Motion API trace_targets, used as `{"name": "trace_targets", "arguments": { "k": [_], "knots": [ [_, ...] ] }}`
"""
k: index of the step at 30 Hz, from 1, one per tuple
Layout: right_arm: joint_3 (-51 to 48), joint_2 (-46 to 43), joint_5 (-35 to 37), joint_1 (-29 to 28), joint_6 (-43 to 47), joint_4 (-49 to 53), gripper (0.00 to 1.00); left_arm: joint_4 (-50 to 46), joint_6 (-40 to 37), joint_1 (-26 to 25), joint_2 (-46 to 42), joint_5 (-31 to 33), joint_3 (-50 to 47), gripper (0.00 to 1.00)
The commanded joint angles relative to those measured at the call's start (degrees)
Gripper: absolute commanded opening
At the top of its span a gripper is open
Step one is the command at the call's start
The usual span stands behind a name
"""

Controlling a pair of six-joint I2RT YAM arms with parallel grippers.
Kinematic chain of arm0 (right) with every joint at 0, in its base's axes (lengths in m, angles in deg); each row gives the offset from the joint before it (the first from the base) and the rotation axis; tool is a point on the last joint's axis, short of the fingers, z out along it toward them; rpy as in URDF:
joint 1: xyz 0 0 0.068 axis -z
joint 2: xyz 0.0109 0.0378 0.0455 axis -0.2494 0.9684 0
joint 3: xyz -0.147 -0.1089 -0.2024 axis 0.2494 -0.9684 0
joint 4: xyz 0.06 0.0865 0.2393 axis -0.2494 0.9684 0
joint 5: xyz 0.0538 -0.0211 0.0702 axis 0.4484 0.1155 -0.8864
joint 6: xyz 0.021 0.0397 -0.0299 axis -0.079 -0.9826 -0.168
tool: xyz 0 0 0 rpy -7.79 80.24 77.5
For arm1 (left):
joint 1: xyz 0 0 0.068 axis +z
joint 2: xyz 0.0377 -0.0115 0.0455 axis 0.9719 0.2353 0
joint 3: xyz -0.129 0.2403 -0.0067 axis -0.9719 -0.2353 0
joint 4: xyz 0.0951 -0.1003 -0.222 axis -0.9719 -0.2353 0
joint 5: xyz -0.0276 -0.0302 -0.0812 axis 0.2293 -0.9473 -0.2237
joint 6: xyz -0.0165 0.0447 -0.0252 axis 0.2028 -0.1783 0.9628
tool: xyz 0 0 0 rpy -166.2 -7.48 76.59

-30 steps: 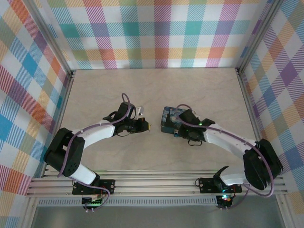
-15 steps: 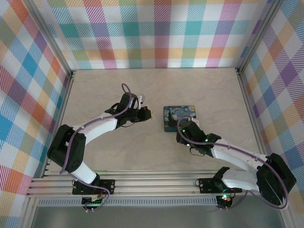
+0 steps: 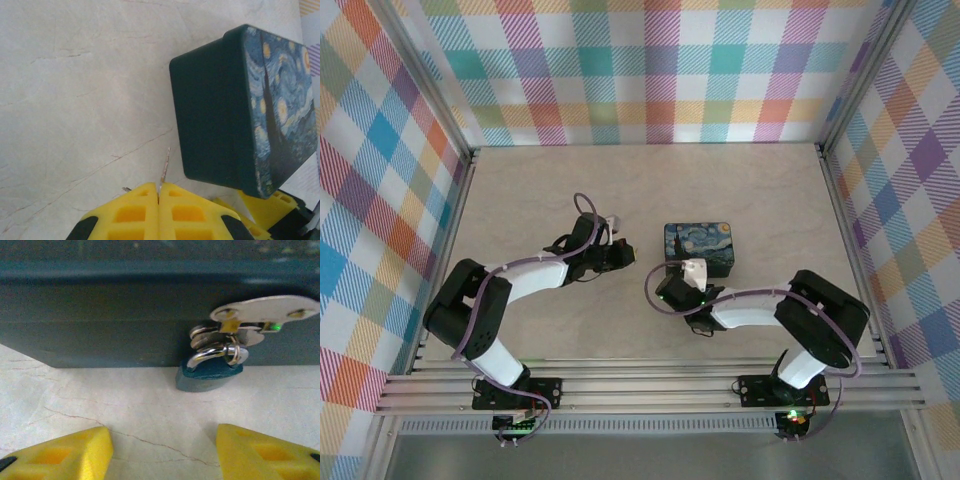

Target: Unlock the padlock with the key

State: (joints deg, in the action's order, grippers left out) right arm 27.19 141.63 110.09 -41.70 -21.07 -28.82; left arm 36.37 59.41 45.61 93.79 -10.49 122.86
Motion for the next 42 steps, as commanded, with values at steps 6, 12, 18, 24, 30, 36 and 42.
{"name": "trace_targets", "arguments": {
  "k": [6, 12, 18, 24, 30, 36, 42],
  "knots": [
    [-6.5, 8.6, 5.0, 0.4, -2.3, -17.8, 0.56, 3.7, -5.7, -0.1, 3.3, -1.8, -1.2, 0.0],
    [-8.1, 11.6, 5.1, 0.5, 0.6, -22.8, 0.53, 6.3, -4.5, -0.1, 4.9, -2.6, -1.7, 0.0],
    [-12.0, 10.2, 5.0, 2.3, 2.3, -23.7, 0.53, 6.4, -5.2, -0.2, 5.4, -0.2, -1.5, 0.0],
    [-11.4, 6.4, 6.2, 4.4, 4.6, -15.9, 0.54, 3.1, -5.2, -0.1, 6.6, 0.7, 1.1, 0.0],
    [-10.1, 4.0, 6.2, 4.7, 7.6, -10.4, 0.56, -0.7, -5.0, -0.4, 6.1, 2.5, 3.5, 0.0],
    [-10.0, 1.8, 5.7, 5.7, 10.3, -10.6, 0.64, -3.6, -4.9, -0.8, 4.4, 4.4, 4.3, 0.0],
    [-7.5, 2.7, 4.6, 7.6, 13.7, -11.1, 0.65, -6.3, -4.8, -1.2, 2.7, 5.6, 4.9, 0.0]
  ]
}}
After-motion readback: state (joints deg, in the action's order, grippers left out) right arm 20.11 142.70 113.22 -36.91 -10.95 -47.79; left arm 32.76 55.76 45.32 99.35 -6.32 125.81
